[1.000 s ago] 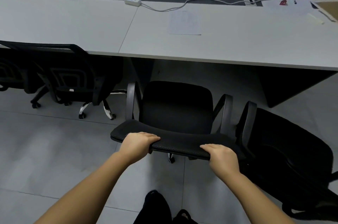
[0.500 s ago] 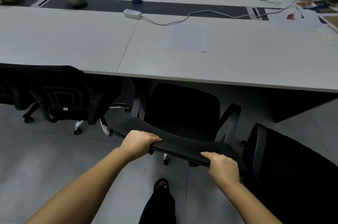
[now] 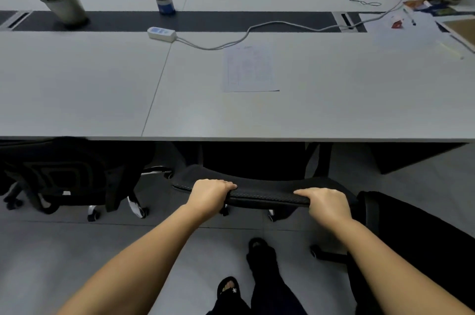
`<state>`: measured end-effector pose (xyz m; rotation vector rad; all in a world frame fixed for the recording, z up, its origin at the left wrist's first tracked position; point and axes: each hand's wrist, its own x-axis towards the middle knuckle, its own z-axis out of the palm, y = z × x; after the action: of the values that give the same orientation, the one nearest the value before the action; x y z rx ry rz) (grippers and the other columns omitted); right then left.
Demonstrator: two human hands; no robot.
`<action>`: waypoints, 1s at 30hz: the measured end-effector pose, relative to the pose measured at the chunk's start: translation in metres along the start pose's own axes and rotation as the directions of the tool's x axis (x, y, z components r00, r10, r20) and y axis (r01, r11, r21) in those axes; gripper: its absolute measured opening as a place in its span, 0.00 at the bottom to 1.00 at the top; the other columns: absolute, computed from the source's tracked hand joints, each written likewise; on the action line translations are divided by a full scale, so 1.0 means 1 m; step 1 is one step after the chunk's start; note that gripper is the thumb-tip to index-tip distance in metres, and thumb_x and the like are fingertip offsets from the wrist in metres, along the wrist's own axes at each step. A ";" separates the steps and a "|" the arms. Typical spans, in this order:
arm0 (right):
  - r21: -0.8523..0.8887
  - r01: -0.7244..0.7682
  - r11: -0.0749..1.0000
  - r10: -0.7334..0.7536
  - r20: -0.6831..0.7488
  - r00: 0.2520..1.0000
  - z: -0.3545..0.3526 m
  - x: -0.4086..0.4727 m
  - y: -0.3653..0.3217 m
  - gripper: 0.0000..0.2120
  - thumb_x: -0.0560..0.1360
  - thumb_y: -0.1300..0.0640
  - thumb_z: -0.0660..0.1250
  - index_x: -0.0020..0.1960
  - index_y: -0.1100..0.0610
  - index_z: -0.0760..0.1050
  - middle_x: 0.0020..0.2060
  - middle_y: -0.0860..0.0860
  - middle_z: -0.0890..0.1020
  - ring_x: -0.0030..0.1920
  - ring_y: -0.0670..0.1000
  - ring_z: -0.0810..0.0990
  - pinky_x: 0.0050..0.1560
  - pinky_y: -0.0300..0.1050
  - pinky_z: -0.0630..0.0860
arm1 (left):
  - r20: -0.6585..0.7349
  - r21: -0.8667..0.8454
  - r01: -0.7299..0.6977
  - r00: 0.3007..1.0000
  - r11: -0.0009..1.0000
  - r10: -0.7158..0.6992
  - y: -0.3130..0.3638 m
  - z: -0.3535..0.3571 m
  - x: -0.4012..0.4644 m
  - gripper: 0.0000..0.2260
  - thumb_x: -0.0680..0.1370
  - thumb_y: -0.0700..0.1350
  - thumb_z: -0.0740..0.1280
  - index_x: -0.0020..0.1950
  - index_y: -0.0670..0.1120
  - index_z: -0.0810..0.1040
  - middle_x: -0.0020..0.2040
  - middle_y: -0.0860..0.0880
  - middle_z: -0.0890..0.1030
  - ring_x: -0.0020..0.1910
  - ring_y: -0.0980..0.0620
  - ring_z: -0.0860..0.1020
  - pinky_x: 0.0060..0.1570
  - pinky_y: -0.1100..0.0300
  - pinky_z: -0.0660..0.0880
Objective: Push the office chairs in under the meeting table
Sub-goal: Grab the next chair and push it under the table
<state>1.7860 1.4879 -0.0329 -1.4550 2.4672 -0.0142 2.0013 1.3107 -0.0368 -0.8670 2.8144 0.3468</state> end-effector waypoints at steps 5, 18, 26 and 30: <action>-0.011 0.047 0.999 -0.046 0.036 0.998 -0.019 0.053 0.005 0.26 0.74 0.63 0.56 0.65 0.39 0.69 0.62 0.43 0.77 0.59 0.49 0.76 0.52 0.41 0.71 | -0.004 0.020 0.062 0.998 0.998 -0.061 -0.009 -0.017 0.039 0.24 0.76 0.37 0.60 0.69 0.57 0.67 0.68 0.54 0.74 0.65 0.52 0.73 0.53 0.57 0.72; 0.036 0.117 0.992 -0.120 0.073 0.990 -0.022 0.110 0.009 0.26 0.74 0.64 0.55 0.65 0.41 0.69 0.63 0.43 0.77 0.58 0.49 0.77 0.47 0.42 0.70 | -0.020 0.006 0.137 0.990 0.991 -0.136 -0.028 -0.031 0.072 0.21 0.76 0.40 0.62 0.66 0.57 0.71 0.65 0.57 0.76 0.64 0.54 0.74 0.49 0.60 0.72; 0.085 0.121 0.989 -0.131 0.121 0.984 -0.016 0.094 0.013 0.27 0.72 0.64 0.58 0.68 0.45 0.67 0.67 0.43 0.72 0.66 0.49 0.70 0.59 0.44 0.69 | 0.060 0.036 0.138 0.988 0.990 -0.140 -0.017 -0.025 0.061 0.21 0.76 0.40 0.62 0.68 0.53 0.69 0.69 0.54 0.72 0.66 0.51 0.71 0.53 0.57 0.72; 0.045 0.185 0.982 -0.190 0.223 0.956 -0.022 0.092 0.012 0.28 0.74 0.56 0.62 0.72 0.48 0.60 0.71 0.46 0.66 0.70 0.49 0.63 0.72 0.51 0.55 | 0.176 0.069 0.115 0.976 0.991 -0.125 -0.022 -0.026 0.063 0.23 0.75 0.43 0.64 0.70 0.52 0.66 0.69 0.51 0.72 0.65 0.47 0.71 0.55 0.51 0.74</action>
<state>1.7285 1.4115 -0.0344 -1.5802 2.1360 0.0795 1.9596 1.2528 -0.0301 -0.9375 2.5800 0.3073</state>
